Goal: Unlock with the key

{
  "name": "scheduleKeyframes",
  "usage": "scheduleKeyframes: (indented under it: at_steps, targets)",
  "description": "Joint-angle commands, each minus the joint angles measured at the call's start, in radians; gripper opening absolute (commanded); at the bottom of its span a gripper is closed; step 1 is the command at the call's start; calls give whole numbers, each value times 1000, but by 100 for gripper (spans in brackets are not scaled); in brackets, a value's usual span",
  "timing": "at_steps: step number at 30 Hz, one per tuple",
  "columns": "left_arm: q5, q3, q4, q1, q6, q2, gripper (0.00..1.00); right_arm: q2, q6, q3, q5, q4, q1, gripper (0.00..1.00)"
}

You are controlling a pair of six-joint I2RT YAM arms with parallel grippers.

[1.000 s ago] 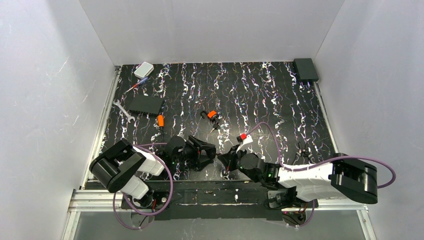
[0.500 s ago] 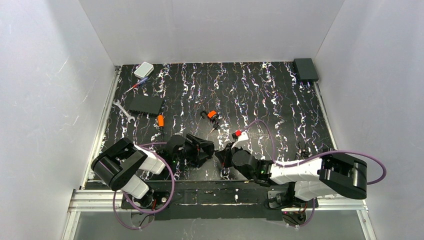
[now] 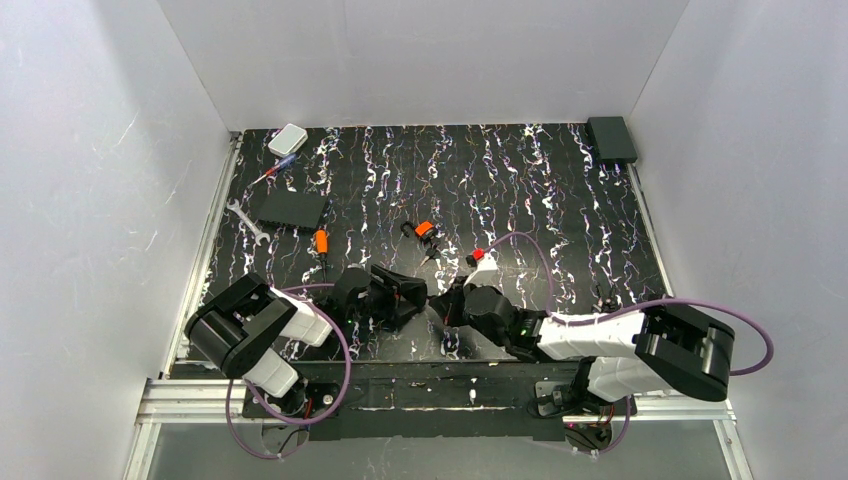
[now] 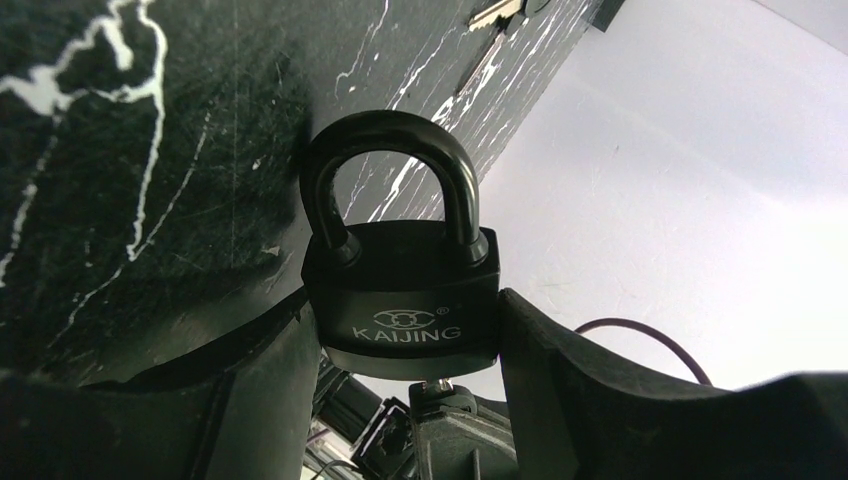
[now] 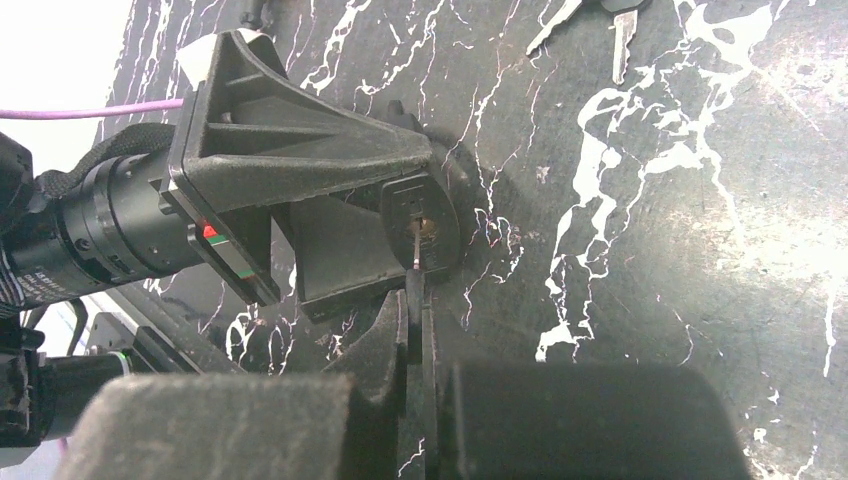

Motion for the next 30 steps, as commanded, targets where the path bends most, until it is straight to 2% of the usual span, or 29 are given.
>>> scheduleKeyframes:
  at_steps: [1, 9, 17, 30]
  targets:
    - [178, 50, 128, -37, -25, 10, 0, -53, 11, 23, -97, -49, -5, 1]
    - [144, 70, 200, -33, -67, 121, 0, -221, 2, -22, -56, -149, -5, 1]
    - [131, 71, 238, -34, -88, 191, 0, -274, 4, -23, -43, -205, -5, 1]
    - [126, 63, 242, -33, -90, 192, 0, -318, -77, 5, 81, -327, -5, 1]
